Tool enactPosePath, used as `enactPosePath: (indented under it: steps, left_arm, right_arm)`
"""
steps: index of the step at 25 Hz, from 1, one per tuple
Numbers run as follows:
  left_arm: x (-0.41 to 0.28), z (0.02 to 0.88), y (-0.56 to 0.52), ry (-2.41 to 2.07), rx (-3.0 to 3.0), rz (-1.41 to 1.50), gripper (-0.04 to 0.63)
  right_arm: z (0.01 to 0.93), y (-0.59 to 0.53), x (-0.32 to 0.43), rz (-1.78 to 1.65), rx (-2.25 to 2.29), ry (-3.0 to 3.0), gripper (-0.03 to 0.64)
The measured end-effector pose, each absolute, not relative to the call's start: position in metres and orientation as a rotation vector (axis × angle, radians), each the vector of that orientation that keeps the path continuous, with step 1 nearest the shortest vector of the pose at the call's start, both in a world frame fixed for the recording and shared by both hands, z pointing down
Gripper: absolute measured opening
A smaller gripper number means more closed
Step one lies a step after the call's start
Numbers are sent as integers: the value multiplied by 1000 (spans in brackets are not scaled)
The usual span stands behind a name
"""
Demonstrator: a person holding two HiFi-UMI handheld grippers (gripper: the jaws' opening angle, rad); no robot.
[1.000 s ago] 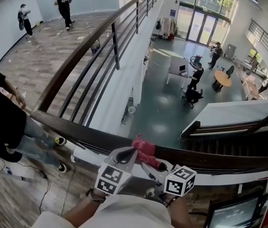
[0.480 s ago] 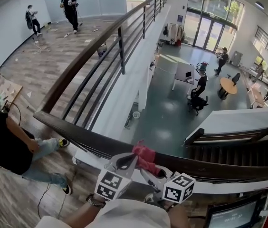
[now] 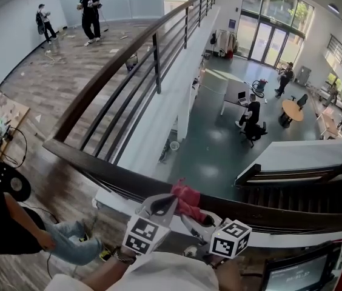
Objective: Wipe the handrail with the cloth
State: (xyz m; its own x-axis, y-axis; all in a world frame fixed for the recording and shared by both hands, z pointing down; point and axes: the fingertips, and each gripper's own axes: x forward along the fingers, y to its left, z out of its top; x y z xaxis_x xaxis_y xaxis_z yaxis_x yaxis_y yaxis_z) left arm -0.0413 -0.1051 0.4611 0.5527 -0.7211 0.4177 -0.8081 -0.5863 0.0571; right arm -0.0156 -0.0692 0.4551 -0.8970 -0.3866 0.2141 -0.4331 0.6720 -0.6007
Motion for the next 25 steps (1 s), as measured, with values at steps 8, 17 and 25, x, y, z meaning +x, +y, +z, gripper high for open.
enactPosePath:
  steps: [8, 17, 25]
  left_arm:
    - [-37, 461, -105, -1271, 2582, 568, 2]
    - [-39, 460, -105, -1244, 2588, 561, 3]
    - [-38, 459, -108, -1208, 2606, 562, 3]
  right_arm:
    - [456, -69, -13, 1039, 709, -2809, 61]
    - [454, -70, -15, 1053, 712, -2794, 61]
    - [453, -74, -16, 1061, 716, -2774, 61]
